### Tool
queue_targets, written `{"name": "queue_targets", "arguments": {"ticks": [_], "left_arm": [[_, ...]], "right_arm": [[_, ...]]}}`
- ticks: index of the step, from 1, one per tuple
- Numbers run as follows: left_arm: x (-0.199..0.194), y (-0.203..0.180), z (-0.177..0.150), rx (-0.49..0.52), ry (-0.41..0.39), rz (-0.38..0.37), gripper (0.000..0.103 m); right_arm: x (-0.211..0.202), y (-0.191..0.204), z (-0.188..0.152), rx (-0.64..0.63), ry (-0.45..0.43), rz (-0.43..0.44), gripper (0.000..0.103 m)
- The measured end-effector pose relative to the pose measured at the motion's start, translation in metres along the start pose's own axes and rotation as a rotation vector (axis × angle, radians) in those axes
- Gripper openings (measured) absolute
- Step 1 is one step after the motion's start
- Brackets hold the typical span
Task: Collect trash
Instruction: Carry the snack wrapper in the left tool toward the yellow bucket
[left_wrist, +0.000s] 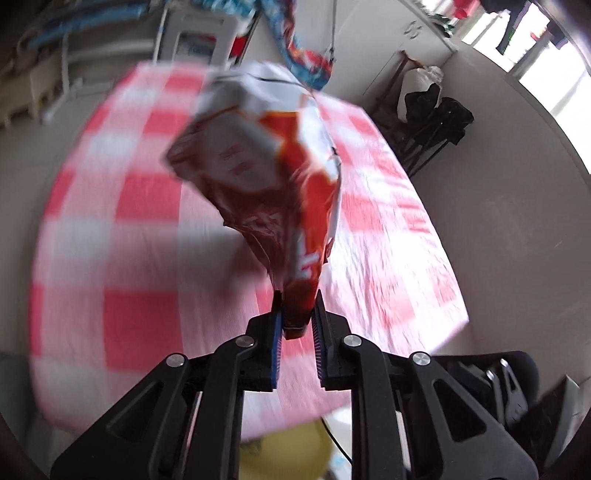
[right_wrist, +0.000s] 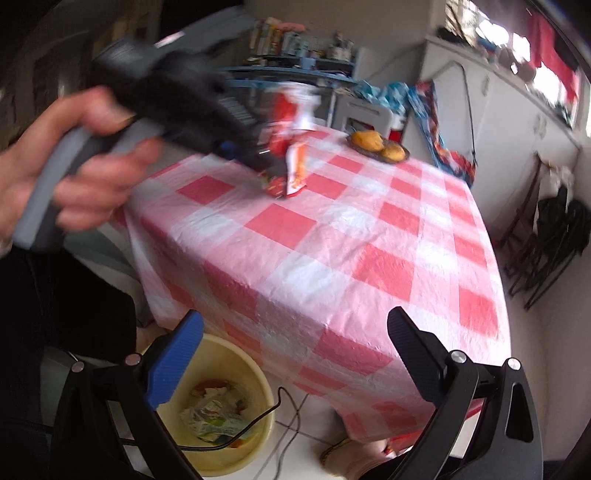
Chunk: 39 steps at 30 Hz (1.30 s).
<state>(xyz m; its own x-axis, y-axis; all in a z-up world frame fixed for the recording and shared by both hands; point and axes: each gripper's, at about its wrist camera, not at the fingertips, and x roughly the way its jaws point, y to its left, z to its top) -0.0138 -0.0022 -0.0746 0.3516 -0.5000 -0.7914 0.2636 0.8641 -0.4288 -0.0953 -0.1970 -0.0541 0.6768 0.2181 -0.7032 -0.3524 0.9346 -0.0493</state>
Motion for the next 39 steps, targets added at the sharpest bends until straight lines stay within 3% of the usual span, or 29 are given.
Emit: {"name": "queue_targets", "arguments": {"ticks": [3, 8, 10, 13, 15, 17, 20, 26, 32, 35, 39], "left_arm": [[-0.001, 0.005, -0.002, -0.012, -0.019, 0.069, 0.026], [-0.014, 0.02, 0.007, -0.084, -0.105, 0.141, 0.067], [-0.014, 0.029, 0.01, -0.143, -0.114, 0.166, 0.071], [-0.009, 0.066, 0.01, -0.355, -0.103, 0.124, 0.071], [-0.011, 0.086, 0.008, -0.473, -0.145, 0.061, 0.067], [-0.011, 0.093, 0.006, -0.509, -0.146, 0.061, 0.045], [-0.009, 0.096, 0.003, -0.526, -0.139, 0.048, 0.032], [-0.023, 0.082, 0.006, -0.424, -0.177, 0.068, 0.025], [-0.049, 0.036, -0.006, -0.18, -0.208, 0.14, 0.025], [-0.054, 0.019, -0.018, -0.12, -0.195, 0.141, 0.025], [-0.061, -0.009, -0.04, 0.035, -0.146, 0.187, 0.025]], "right_arm": [[0.006, -0.014, -0.003, 0.076, 0.03, 0.002, 0.095], [0.013, -0.024, -0.006, 0.136, 0.052, -0.002, 0.095], [0.016, -0.023, -0.007, 0.139, 0.061, -0.002, 0.095], [0.018, -0.019, -0.007, 0.124, 0.067, 0.001, 0.095], [0.019, -0.016, -0.007, 0.107, 0.069, 0.003, 0.095], [0.018, -0.013, -0.007, 0.092, 0.066, 0.0, 0.095], [0.018, -0.013, -0.005, 0.081, 0.063, -0.005, 0.095], [0.013, -0.02, -0.005, 0.087, 0.046, -0.044, 0.095], [-0.001, -0.051, -0.005, 0.156, -0.006, -0.143, 0.095], [-0.011, -0.073, -0.007, 0.243, -0.037, -0.168, 0.095], [-0.017, -0.085, -0.013, 0.299, -0.048, -0.172, 0.095]]}}
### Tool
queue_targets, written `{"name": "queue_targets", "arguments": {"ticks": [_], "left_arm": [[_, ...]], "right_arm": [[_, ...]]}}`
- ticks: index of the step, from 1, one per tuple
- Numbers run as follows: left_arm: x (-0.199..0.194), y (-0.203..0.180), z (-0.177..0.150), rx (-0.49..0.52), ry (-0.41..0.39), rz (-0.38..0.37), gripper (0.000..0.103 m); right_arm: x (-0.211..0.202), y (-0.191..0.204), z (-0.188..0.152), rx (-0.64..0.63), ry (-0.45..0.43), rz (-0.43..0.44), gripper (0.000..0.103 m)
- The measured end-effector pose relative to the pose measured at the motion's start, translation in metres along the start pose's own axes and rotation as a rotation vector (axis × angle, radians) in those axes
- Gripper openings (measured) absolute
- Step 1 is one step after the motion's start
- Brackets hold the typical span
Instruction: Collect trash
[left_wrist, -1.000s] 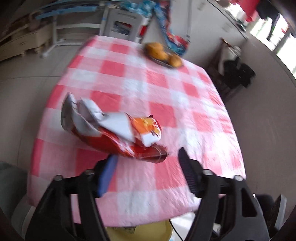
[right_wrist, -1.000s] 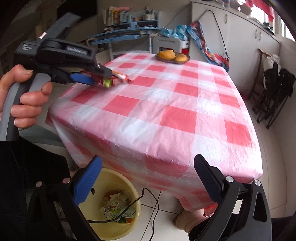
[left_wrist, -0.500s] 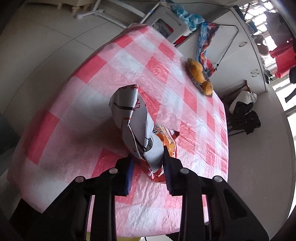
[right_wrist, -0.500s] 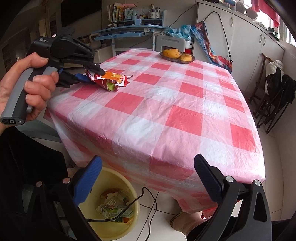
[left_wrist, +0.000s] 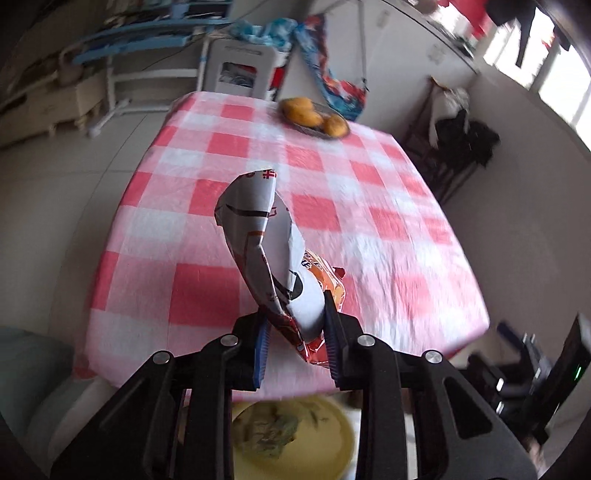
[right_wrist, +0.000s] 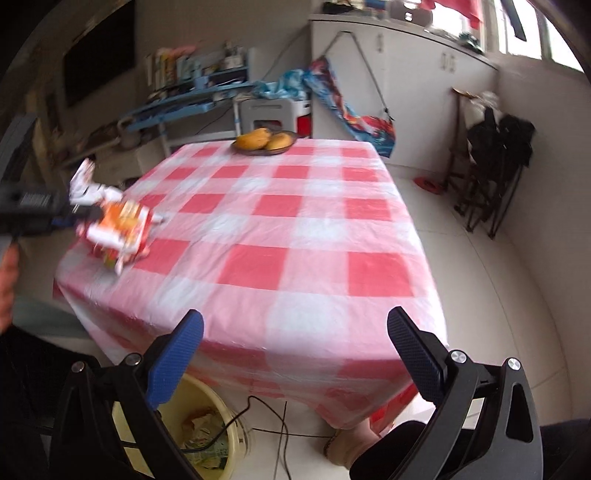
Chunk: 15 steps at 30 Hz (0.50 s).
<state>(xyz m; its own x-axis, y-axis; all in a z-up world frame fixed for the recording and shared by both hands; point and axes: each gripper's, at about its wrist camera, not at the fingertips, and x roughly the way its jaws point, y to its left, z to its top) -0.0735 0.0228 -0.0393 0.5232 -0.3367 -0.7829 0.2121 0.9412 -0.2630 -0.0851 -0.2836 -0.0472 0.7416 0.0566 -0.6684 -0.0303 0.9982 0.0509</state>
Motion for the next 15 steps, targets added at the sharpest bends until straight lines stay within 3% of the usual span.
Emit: {"name": "queue_targets", "arguments": {"ticks": [5, 15], "left_arm": [[-0.011, -0.015, -0.034, 0.099, 0.072, 0.012, 0.025], [0.016, -0.024, -0.093, 0.092, 0.268, 0.017, 0.024]], "right_arm": [[0.002, 0.01, 0.0, -0.032, 0.011, 0.01, 0.095], [-0.007, 0.026, 0.003, -0.087, -0.004, 0.058, 0.095]]}}
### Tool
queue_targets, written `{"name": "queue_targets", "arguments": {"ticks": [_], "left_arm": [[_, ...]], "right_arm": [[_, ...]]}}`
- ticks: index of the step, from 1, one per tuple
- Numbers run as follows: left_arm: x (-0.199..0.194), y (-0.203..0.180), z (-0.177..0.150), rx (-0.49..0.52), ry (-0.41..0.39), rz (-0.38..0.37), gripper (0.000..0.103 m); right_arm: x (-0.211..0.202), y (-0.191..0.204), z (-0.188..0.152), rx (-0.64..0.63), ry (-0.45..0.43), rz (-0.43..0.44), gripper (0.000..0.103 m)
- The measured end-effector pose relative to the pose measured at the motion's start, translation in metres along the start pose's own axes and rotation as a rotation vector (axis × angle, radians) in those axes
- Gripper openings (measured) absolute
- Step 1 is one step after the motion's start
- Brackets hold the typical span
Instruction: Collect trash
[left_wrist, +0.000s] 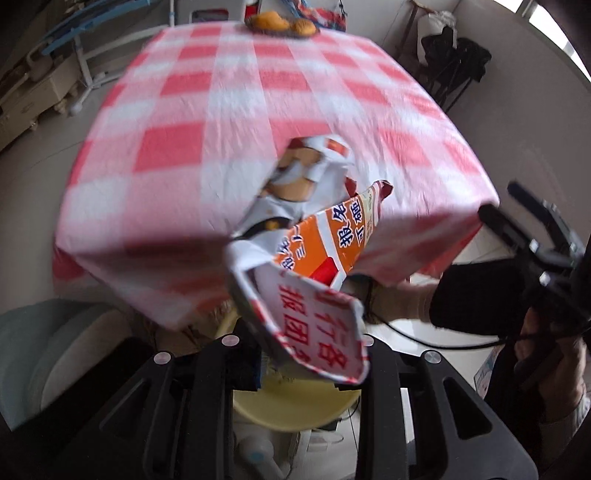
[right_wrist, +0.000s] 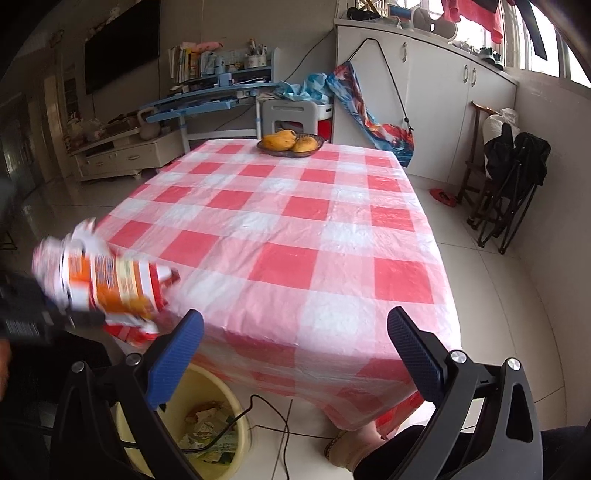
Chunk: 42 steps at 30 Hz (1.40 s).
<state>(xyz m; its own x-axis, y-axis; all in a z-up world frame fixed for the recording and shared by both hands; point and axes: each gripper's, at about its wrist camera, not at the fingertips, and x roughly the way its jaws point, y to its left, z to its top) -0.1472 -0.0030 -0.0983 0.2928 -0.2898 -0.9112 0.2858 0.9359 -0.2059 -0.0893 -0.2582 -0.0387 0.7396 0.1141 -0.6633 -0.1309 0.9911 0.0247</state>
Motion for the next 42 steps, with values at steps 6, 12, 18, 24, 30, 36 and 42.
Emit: {"name": "queue_targets", "arguments": {"ticks": [6, 12, 18, 24, 30, 36, 42], "left_arm": [[-0.007, -0.003, -0.015, -0.042, 0.009, 0.031, 0.023], [-0.078, 0.022, 0.016, -0.113, -0.16, 0.056, 0.02], [-0.134, 0.078, 0.043, -0.214, -0.331, 0.034, 0.018], [-0.171, 0.132, 0.034, -0.35, -0.449, 0.012, 0.016], [-0.175, 0.163, 0.031, -0.444, -0.474, 0.045, 0.013], [-0.151, 0.206, 0.016, -0.653, -0.462, 0.041, 0.014], [-0.135, 0.228, 0.008, -0.751, -0.465, 0.078, 0.018]], "right_arm": [[-0.013, 0.013, 0.006, -0.073, 0.004, 0.032, 0.095], [-0.009, 0.042, 0.001, -0.172, 0.056, 0.189, 0.095], [0.04, 0.149, -0.032, -0.506, 0.234, 0.375, 0.095], [0.126, 0.264, -0.062, -0.781, 0.401, 0.497, 0.095], [0.215, 0.347, -0.116, -1.091, 0.625, 0.494, 0.091], [0.258, 0.408, -0.161, -1.359, 0.663, 0.491, 0.086], [0.284, 0.406, -0.195, -1.418, 0.741, 0.458, 0.084]]}}
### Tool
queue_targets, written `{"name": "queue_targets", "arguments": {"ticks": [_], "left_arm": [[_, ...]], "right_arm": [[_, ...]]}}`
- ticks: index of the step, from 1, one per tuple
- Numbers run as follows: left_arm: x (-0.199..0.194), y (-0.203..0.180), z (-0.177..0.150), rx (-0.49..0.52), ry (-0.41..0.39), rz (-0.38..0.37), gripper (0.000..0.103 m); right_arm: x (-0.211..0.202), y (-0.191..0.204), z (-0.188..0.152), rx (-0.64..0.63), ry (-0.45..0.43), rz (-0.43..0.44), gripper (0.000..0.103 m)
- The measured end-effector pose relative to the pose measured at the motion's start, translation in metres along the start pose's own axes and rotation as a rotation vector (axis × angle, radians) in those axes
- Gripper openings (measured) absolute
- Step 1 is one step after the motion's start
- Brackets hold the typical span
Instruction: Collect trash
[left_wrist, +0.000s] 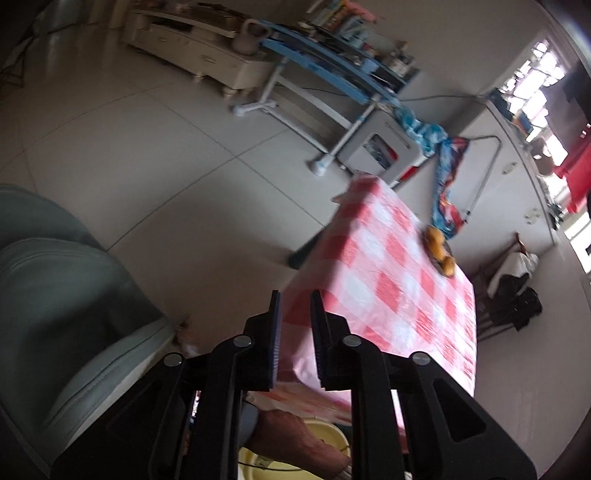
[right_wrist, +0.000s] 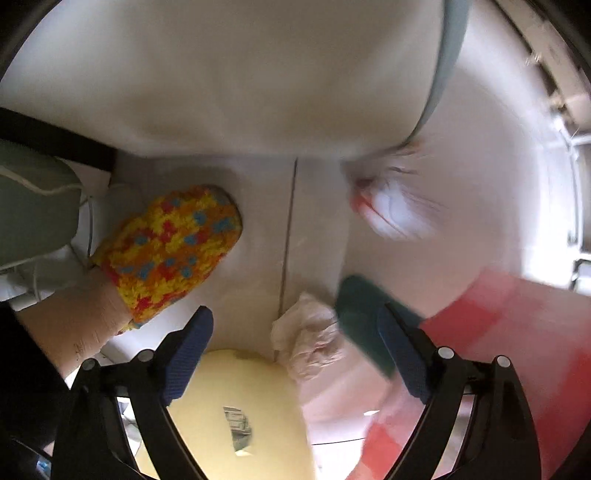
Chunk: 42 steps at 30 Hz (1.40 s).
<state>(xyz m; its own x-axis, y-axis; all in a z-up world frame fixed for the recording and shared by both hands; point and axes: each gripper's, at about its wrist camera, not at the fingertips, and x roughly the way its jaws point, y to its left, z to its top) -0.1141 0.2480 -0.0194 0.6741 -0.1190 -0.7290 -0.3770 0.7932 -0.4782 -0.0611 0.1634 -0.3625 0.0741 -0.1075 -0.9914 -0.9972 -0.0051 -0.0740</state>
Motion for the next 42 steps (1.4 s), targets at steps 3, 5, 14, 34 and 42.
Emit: {"name": "queue_targets", "arguments": {"ticks": [3, 5, 14, 34, 42], "left_arm": [[0.01, 0.011, 0.001, -0.025, 0.007, 0.043, 0.028], [0.017, 0.018, 0.0, -0.041, 0.016, 0.059, 0.032], [0.129, 0.037, -0.032, 0.08, 0.232, 0.272, 0.042], [0.322, 0.121, -0.131, 0.0, 0.516, 0.405, 0.048], [0.369, 0.157, -0.148, -0.038, 0.596, 0.454, 0.048]], "right_arm": [[0.004, -0.007, -0.012, 0.085, 0.024, 0.111, 0.084], [0.01, -0.002, -0.021, 0.081, 0.055, 0.126, 0.084], [0.041, -0.022, -0.079, 0.289, 0.18, 0.27, 0.084], [0.102, 0.03, -0.046, -0.243, 0.11, -0.152, 0.092], [0.133, 0.017, -0.063, -0.227, 0.118, -0.115, 0.086]]}}
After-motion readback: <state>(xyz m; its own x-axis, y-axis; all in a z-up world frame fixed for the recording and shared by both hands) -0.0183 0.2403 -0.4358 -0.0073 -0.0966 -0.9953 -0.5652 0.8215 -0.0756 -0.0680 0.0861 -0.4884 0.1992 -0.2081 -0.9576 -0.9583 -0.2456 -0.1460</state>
